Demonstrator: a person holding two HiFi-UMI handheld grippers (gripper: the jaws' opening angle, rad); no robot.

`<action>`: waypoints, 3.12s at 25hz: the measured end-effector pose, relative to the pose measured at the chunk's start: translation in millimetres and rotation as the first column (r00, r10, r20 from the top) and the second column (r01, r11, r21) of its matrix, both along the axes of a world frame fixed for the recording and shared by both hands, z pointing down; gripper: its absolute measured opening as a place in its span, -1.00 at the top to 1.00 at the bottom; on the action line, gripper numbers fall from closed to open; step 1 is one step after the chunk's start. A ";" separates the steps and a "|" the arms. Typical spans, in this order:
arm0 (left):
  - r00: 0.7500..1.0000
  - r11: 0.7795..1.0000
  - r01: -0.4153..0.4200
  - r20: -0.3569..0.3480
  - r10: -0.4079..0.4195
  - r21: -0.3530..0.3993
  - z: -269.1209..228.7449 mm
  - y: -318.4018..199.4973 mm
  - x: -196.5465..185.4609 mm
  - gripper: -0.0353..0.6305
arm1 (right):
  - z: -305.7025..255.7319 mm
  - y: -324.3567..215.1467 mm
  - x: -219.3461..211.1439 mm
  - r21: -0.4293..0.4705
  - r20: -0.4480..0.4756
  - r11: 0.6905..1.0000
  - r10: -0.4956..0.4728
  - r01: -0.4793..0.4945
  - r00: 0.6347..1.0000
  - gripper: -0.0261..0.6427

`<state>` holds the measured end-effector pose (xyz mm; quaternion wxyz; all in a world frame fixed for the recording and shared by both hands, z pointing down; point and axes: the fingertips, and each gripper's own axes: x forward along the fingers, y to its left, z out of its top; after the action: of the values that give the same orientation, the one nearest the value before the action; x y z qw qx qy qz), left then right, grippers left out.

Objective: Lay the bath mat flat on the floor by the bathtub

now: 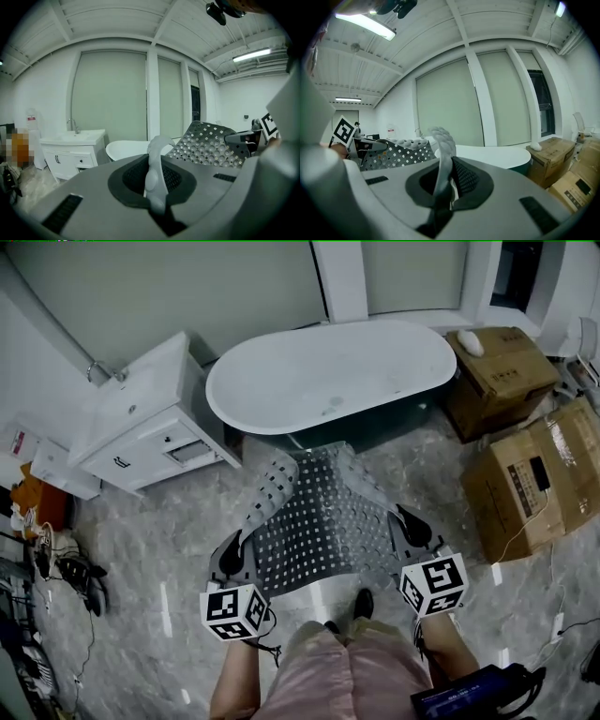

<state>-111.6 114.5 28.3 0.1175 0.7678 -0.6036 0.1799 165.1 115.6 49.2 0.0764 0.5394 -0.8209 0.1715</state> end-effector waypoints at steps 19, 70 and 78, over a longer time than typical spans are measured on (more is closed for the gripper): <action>0.996 0.996 0.087 0.022 -0.086 -0.034 14.2 -16.5 -32.1 0.79 | 14.4 -43.8 -24.2 -0.024 0.010 0.997 -0.068 0.068 0.998 0.84; 0.999 1.000 0.008 -0.047 -0.009 -0.019 35.9 -161.2 -102.7 0.79 | -5.9 -154.7 -76.0 0.018 -0.091 0.999 0.046 -0.045 0.995 0.84; 1.000 0.996 0.014 -0.023 -0.017 -0.091 61.2 -169.0 -76.3 0.79 | 26.0 -167.0 -46.5 -0.055 -0.074 0.998 0.034 -0.038 0.997 0.84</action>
<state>-187.8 -54.5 89.4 0.1609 0.7590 -0.5992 0.1973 118.7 -51.4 75.1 0.1185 0.5577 -0.8025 0.1762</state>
